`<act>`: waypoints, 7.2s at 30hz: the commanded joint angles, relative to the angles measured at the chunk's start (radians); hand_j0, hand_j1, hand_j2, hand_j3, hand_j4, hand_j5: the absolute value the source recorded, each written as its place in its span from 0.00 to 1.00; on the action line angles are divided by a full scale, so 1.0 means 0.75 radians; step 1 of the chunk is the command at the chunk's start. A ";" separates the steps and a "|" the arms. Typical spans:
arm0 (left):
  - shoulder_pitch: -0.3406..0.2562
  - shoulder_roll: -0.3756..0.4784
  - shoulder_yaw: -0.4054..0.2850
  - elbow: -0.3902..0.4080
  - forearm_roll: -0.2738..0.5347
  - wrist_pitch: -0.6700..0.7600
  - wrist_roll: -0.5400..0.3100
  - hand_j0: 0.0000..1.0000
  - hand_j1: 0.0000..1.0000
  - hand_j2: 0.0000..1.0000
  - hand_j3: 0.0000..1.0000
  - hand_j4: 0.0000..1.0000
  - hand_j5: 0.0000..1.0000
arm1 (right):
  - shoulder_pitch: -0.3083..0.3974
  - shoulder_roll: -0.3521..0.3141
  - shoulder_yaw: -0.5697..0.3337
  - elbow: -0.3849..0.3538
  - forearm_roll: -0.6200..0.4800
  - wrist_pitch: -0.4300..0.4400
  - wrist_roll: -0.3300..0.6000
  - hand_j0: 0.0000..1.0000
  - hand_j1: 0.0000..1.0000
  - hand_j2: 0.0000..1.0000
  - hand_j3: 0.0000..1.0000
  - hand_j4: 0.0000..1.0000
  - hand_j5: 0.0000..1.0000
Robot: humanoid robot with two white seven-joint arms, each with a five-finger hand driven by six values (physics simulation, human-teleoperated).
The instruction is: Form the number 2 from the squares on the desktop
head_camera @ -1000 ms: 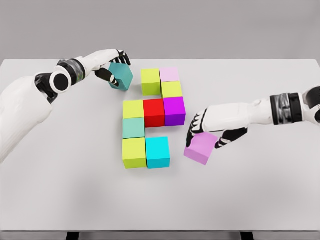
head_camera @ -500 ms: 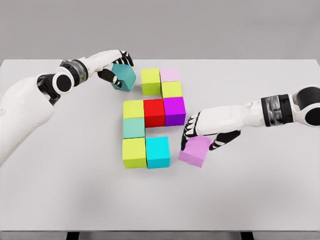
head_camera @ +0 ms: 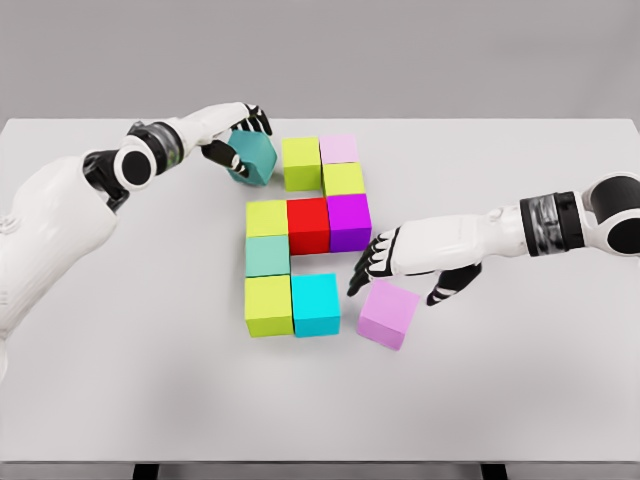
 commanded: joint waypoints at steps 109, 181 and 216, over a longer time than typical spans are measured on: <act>-0.274 -0.145 -0.255 0.591 -0.577 -0.255 -0.224 0.65 0.65 0.65 0.65 0.65 0.65 | -0.247 0.023 0.552 0.094 -0.003 -0.044 0.000 0.14 0.14 0.14 0.14 0.14 0.14; -0.241 -0.131 -0.199 0.450 -0.544 -0.261 -0.238 0.65 0.65 0.65 0.65 0.65 0.65 | -0.205 0.103 0.531 0.245 -0.012 -0.044 0.000 0.13 0.13 0.13 0.13 0.13 0.13; -0.239 -0.024 -0.201 0.299 -0.458 -0.255 -0.357 0.65 0.65 0.65 0.65 0.65 0.65 | -0.211 0.117 0.484 0.288 -0.018 -0.044 0.000 0.13 0.13 0.13 0.13 0.13 0.13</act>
